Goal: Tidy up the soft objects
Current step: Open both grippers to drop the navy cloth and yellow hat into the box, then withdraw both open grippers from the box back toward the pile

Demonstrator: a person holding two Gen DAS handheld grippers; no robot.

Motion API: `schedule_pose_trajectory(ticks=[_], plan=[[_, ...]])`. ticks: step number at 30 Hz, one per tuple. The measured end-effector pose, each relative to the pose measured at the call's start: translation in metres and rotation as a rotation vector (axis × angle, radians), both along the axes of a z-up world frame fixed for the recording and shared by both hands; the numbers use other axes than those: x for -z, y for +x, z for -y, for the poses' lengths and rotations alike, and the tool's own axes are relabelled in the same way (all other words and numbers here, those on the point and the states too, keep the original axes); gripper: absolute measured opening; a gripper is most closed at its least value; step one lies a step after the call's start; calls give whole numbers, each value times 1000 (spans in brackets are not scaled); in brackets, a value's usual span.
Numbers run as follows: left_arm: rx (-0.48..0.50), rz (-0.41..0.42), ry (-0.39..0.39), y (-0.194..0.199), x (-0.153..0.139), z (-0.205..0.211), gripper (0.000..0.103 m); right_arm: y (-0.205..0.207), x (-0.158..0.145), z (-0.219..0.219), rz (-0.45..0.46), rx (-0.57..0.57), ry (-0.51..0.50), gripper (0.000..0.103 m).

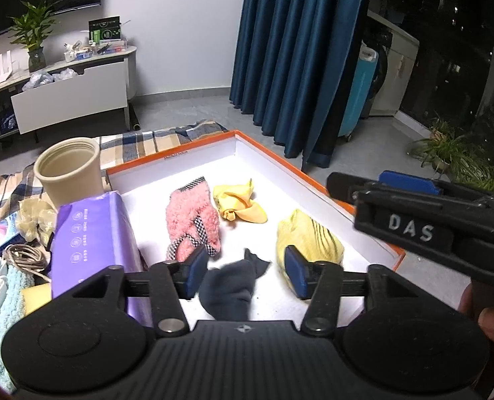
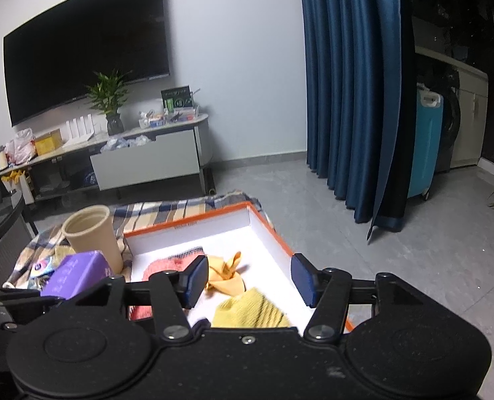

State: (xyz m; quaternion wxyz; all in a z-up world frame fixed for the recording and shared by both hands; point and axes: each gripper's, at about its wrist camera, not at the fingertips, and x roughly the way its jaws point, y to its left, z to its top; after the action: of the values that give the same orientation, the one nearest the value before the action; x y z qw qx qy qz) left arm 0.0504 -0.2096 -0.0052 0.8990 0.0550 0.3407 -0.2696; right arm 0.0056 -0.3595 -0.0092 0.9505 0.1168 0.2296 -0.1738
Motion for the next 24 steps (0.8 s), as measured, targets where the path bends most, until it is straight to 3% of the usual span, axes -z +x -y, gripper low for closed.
schedule_pose_trajectory(ticks=[3, 7, 12, 24], plan=[[-11, 8, -11, -1, -3, -4, 57, -4, -6, -2, 26, -2, 0, 67], [-30, 30, -22, -5, -12, -11, 70, -7, -16, -10, 64, -21, -9, 68], [-79, 86, -22, -12, -26, -25, 78, -6, -27, -23, 93, -50, -16, 69], [-225, 126, -49, -16, -42, -83, 79, 14, -39, -79, 106, -204, -40, 70]])
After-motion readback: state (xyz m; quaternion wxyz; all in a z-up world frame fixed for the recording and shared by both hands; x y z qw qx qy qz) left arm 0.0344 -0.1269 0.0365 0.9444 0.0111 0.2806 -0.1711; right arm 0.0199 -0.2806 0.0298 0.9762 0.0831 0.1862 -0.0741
